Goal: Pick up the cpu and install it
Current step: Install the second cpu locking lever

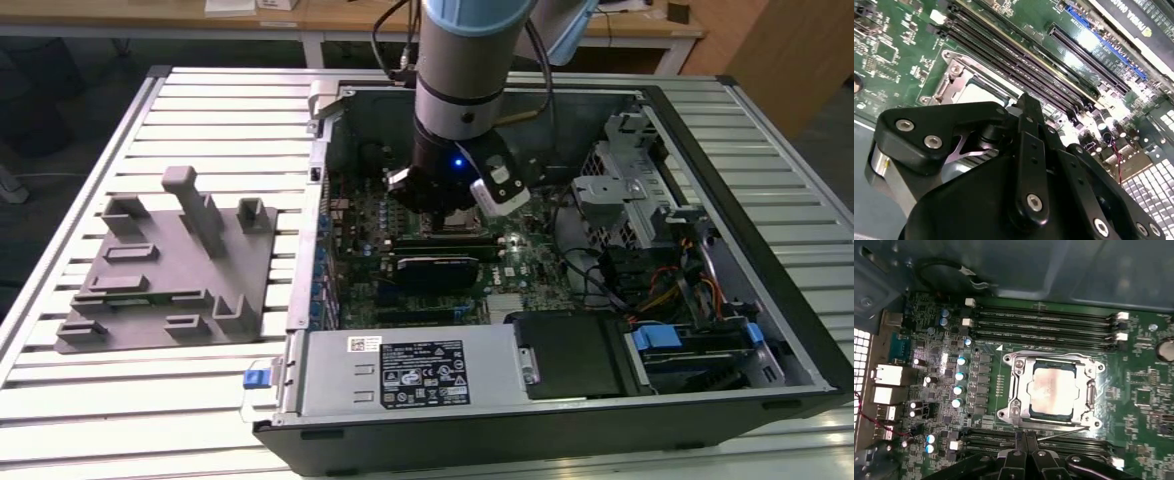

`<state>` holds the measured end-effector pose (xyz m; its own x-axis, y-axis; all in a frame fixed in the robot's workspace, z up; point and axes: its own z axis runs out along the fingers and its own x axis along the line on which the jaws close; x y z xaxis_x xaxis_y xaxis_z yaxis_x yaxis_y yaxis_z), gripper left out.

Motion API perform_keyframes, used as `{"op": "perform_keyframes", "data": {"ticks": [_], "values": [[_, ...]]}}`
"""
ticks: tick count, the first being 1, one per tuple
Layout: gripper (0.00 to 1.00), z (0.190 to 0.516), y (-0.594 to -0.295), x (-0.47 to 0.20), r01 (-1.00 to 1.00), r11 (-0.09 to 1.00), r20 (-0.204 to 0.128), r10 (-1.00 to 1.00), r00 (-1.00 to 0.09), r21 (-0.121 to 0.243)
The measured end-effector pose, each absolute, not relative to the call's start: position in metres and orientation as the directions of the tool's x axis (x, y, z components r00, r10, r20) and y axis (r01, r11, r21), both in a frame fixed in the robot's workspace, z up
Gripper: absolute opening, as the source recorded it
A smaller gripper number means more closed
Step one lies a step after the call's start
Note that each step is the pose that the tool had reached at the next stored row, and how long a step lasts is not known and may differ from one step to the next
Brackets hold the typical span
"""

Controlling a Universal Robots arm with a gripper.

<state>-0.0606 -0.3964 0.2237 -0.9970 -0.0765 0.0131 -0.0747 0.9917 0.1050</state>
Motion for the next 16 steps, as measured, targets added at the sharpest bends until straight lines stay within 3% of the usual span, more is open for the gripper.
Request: {"op": "perform_keyframes", "data": {"ticks": [9,16], "values": [[0.11,0.208,-0.396,-0.063,-0.075,0.991,0.013,-0.077,-0.997,0.108],[0.11,0.206,-0.404,-0.065,-0.075,0.989,0.011,-0.077,-0.997,0.131]]}}
